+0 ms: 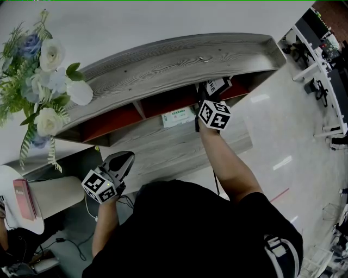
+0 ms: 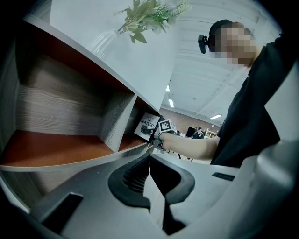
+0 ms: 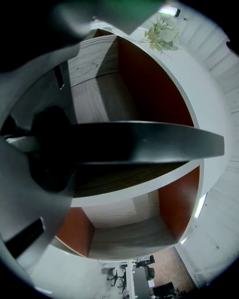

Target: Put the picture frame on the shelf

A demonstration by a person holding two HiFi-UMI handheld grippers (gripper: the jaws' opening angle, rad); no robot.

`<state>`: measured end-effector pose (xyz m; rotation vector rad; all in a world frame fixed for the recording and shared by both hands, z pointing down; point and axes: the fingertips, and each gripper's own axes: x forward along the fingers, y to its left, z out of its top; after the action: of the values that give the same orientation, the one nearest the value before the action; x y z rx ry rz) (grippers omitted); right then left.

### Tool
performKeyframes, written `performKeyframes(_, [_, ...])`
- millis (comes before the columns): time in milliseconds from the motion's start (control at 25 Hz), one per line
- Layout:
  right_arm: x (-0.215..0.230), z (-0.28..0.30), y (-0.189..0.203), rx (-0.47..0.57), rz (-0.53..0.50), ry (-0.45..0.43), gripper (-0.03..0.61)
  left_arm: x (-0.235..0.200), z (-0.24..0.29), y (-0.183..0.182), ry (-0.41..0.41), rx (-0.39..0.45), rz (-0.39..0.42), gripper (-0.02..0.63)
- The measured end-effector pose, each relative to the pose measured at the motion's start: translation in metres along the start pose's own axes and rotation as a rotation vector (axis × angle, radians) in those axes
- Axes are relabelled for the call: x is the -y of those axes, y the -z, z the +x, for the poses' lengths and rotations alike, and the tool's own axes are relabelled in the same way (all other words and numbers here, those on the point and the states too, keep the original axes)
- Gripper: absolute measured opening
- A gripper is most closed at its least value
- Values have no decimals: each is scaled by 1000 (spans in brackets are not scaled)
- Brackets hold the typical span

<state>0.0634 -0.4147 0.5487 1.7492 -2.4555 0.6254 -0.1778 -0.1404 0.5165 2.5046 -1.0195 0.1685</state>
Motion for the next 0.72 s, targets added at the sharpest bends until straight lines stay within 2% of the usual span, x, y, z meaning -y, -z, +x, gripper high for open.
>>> performKeyframes(720, [0, 8, -2, 6, 15, 1, 23, -2, -3, 2, 2, 0, -6, 20])
